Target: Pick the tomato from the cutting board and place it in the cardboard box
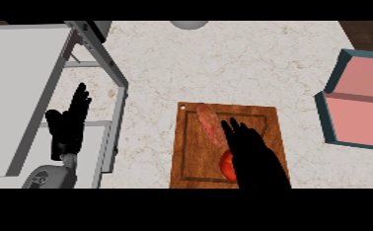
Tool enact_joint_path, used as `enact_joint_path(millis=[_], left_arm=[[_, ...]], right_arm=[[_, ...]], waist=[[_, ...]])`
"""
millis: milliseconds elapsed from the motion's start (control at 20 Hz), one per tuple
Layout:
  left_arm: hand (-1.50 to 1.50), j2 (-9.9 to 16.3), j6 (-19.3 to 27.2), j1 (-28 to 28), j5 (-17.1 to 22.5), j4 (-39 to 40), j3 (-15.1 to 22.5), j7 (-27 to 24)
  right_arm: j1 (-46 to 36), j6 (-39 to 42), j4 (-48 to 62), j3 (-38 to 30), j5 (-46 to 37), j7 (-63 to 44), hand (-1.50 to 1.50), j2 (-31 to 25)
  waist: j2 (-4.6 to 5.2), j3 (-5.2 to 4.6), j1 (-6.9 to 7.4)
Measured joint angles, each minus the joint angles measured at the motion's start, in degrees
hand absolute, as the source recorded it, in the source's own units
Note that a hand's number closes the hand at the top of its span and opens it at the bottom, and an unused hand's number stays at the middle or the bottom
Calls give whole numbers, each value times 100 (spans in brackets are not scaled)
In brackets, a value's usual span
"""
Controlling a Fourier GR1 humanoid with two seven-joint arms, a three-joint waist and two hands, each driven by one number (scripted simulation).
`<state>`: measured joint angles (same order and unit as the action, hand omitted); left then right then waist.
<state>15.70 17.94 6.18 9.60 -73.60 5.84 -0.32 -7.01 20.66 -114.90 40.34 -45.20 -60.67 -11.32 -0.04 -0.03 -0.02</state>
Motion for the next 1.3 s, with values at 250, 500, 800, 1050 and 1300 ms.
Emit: enact_joint_path(millis=[250,500,800,1050,1300], left_arm=[[0,-19,-45,-28,-55,56,-88,-57],[0,-57,-89,-116,-119,-143,-101,68],[0,-128,-214,-16,-174,40,-275,2],[0,-139,-332,-141,-267,-154,-379,94],[0,-218,-401,-269,-402,-378,-454,205]], right_arm=[[10,144,252,-6,-271,63,-150,250],[-31,258,645,-236,-428,276,-150,427],[117,259,1035,-325,-727,492,-150,611],[214,279,1261,-551,-868,726,-150,658],[139,268,1537,-694,-1052,887,-150,833]], waist=[[1,0,2],[1,1,13],[4,2,3],[1,3,7],[2,3,10]])
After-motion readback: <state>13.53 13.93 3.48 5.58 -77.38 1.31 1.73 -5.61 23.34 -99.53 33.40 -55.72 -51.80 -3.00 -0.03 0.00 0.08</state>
